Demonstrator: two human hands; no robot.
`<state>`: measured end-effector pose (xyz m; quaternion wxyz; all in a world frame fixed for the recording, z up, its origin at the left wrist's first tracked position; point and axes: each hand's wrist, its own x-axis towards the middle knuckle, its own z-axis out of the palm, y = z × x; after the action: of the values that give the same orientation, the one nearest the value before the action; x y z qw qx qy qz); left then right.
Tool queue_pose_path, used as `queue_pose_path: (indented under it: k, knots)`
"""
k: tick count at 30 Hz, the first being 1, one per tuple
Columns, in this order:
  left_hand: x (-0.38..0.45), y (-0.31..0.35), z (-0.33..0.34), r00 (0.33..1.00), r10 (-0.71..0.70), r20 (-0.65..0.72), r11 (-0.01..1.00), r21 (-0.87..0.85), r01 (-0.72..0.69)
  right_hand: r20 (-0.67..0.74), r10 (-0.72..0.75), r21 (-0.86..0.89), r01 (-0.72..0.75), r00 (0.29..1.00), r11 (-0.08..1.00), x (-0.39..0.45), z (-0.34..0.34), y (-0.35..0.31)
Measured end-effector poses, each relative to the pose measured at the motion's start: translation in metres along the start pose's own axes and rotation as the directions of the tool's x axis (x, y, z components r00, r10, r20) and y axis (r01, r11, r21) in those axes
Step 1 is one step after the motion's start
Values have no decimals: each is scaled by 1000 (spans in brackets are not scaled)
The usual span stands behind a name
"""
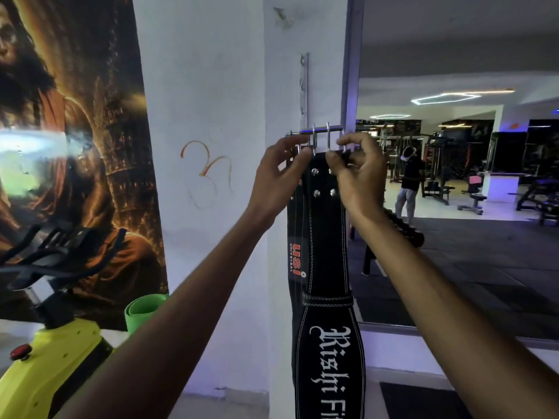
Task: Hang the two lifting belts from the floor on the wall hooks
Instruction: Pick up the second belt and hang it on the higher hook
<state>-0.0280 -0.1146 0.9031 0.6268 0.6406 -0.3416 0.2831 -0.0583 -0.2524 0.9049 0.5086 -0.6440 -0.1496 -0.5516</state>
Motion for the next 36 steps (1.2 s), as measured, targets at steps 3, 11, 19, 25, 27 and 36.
queue_pose_path:
  k: [3, 11, 19, 25, 27, 36]
  knots:
    - [10, -4, 21, 996, -11, 89, 999, 36, 8, 41, 7, -24, -6, 999, 1000, 4, -6, 9]
    - [17, -34, 48, 998, 61, -25, 998, 34, -60, 130, 42, 25, -46, 991, 999, 18, -21, 51]
    - [60, -79, 60, 985, 78, -157, 995, -57, -87, 149, 2, 157, -25, 989, 987, 55, 6, 103]
    - [128, -134, 47, 981, 88, -170, 989, -105, -107, 164, -59, 59, 50, 985, 997, 105, 56, 154]
    - [157, -153, 42, 980, 104, -169, 987, -108, -123, 160, -81, 32, 76, 984, 997, 127, 75, 170]
    - [281, -208, 39, 972, 166, -166, 981, -69, -180, 60, -147, -59, 151, 987, 987, 218, 143, 231]
